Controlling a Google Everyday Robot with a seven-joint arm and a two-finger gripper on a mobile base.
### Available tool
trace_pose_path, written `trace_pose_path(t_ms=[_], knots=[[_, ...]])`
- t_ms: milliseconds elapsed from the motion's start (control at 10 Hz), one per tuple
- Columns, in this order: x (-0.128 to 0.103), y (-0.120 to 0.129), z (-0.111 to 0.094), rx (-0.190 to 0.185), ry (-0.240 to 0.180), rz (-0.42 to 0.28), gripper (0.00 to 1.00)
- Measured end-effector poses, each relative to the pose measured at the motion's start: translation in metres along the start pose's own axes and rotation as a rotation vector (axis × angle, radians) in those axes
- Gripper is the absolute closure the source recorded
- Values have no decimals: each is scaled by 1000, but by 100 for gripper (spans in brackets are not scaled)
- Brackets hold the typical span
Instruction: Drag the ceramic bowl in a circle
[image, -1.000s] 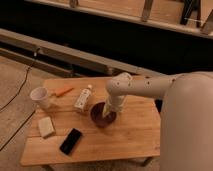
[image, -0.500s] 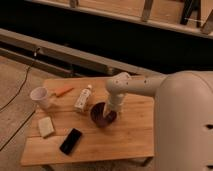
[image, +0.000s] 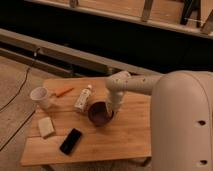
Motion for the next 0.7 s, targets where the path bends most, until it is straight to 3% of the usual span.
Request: trace_pose_path(t_ms=[400,700], knots=[[1,15,-2,80,29,-112,100],[-7,49,-6,103,31,-213,100]])
